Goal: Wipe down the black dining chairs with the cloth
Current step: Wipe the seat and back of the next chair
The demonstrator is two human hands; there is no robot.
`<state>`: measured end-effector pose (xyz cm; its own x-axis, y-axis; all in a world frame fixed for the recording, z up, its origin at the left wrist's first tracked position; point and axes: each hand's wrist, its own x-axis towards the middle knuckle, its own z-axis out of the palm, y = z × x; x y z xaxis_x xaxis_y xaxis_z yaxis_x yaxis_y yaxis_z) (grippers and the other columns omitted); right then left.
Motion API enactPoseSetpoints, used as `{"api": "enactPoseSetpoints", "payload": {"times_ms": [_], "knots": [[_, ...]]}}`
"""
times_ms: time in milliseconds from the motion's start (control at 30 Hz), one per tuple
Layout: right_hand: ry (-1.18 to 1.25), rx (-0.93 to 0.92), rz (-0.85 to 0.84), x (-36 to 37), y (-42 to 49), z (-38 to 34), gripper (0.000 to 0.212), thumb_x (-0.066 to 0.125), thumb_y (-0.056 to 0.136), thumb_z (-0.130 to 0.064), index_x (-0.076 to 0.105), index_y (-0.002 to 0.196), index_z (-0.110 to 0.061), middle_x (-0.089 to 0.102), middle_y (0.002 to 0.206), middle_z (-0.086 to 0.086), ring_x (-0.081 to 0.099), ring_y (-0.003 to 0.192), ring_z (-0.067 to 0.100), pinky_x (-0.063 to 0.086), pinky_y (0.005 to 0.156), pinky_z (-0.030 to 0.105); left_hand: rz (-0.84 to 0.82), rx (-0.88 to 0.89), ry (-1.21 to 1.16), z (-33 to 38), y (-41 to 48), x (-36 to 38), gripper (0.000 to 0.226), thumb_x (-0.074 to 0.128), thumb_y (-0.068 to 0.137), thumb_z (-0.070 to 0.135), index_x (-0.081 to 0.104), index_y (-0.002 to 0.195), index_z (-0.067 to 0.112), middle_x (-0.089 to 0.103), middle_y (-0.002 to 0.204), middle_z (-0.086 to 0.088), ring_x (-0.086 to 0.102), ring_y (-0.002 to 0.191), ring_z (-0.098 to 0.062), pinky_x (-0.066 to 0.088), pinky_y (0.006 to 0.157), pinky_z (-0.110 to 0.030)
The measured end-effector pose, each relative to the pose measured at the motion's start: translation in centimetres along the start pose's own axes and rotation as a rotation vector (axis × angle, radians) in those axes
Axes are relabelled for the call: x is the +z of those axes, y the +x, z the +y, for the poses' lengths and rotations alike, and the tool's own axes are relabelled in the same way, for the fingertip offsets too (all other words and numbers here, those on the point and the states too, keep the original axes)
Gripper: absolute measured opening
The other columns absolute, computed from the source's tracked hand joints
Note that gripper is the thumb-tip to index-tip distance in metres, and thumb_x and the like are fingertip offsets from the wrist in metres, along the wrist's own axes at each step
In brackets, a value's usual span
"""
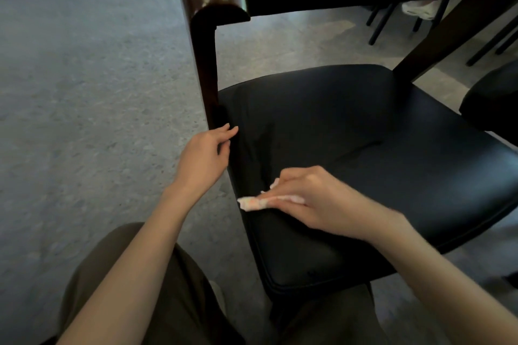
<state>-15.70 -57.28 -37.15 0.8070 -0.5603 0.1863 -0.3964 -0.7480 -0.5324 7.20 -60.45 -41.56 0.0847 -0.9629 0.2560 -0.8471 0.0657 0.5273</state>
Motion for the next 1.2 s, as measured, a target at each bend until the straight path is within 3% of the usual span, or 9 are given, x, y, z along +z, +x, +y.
{"api": "enactPoseSetpoints", "payload": {"times_ms": [100,200,267,333,500,633,800,900,1200], "knots": [[-0.087,0.003,0.171,-1.7,2.8,1.8,0.024,0.055,0.095,-0.032,0.074,0.109,-0.026,0.055,0.08,-0.005,0.055,0.069,0.008,0.043,0.065,0.018,-0.009,-0.028,-0.004,-0.2,-0.1,-0.2,0.038,0.053,0.096,0.017,0.057,0.133,0.028,0.054,0.139,0.007,0.055,0.122,-0.017,0.044,0.099,-0.032],[-0.201,0.186,0.311,-1.3,7.3,5.6,0.034,0.056,0.096,-0.031,0.064,0.127,-0.018,0.053,0.101,0.009,0.054,0.094,0.022,0.046,0.086,0.033,-0.022,-0.091,0.017,-0.6,-0.5,-0.5,0.038,0.054,0.097,0.026,0.054,0.135,0.031,0.056,0.136,0.005,0.059,0.116,-0.017,0.046,0.094,-0.031],[-0.216,0.238,0.3,0.4,8.4,6.3,0.033,0.056,0.097,-0.023,0.063,0.127,-0.011,0.051,0.108,0.014,0.047,0.101,0.025,0.042,0.094,0.038,-0.035,-0.117,0.015,-0.8,-0.8,-0.6,0.038,0.054,0.097,0.03,0.054,0.135,0.033,0.057,0.135,0.004,0.067,0.086,-0.011,0.048,0.083,-0.027],[-0.185,0.195,0.268,1.4,7.8,5.1,0.028,0.054,0.098,-0.018,0.066,0.121,-0.008,0.049,0.104,0.012,0.047,0.1,0.018,0.039,0.088,0.027,-0.047,-0.124,0.004,-1.0,-1.0,-0.7,0.039,0.054,0.096,0.031,0.054,0.135,0.034,0.056,0.136,0.004,0.064,0.067,-0.007,0.045,0.077,-0.021],[-0.114,0.039,0.153,2.1,1.8,2.0,0.022,0.056,0.095,-0.015,0.071,0.11,-0.008,0.057,0.105,0.007,0.055,0.093,0.021,0.045,0.082,0.028,-0.041,-0.109,-0.079,-1.4,-1.6,-0.3,0.04,0.054,0.097,0.026,0.052,0.137,0.029,0.054,0.138,0.004,0.053,0.124,-0.014,0.039,0.1,-0.024],[0.018,0.016,-0.007,0.0,-0.9,1.2,0.017,0.064,0.092,-0.016,0.074,0.106,-0.017,0.058,0.104,-0.007,0.06,0.093,0.005,0.047,0.083,0.018,-0.034,-0.076,-0.091,-1.1,-1.7,0.1,0.041,0.052,0.098,0.025,0.05,0.139,0.024,0.051,0.142,0.002,0.047,0.13,-0.013,0.038,0.106,-0.028],[-0.119,0.109,0.333,-1.0,5.1,4.4,0.022,0.066,0.09,-0.022,0.074,0.109,-0.013,0.066,0.102,0.007,0.059,0.092,0.019,0.044,0.081,0.026,-0.022,-0.046,-0.085,-0.7,-1.4,0.5,0.041,0.051,0.098,0.024,0.05,0.139,0.021,0.049,0.144,0.0,0.045,0.132,-0.015,0.039,0.108,-0.033],[-0.199,0.214,0.322,0.8,7.6,6.2,0.023,0.063,0.092,-0.016,0.072,0.114,-0.012,0.064,0.111,0.011,0.052,0.096,0.027,0.045,0.086,0.04,-0.017,-0.068,-0.08,-0.7,-1.5,0.4,0.041,0.05,0.099,0.026,0.05,0.139,0.023,0.049,0.143,0.002,0.045,0.132,-0.015,0.039,0.108,-0.034],[-0.008,0.053,0.119,1.7,-1.3,0.9,0.02,0.064,0.09,-0.013,0.074,0.107,-0.015,0.067,0.104,-0.001,0.058,0.094,0.007,0.043,0.087,0.016,0.002,-0.045,-0.118,-0.4,-1.9,0.4,0.039,0.051,0.098,0.022,0.053,0.137,0.019,0.051,0.142,0.0,0.046,0.131,-0.014,0.037,0.11,-0.032]]}}
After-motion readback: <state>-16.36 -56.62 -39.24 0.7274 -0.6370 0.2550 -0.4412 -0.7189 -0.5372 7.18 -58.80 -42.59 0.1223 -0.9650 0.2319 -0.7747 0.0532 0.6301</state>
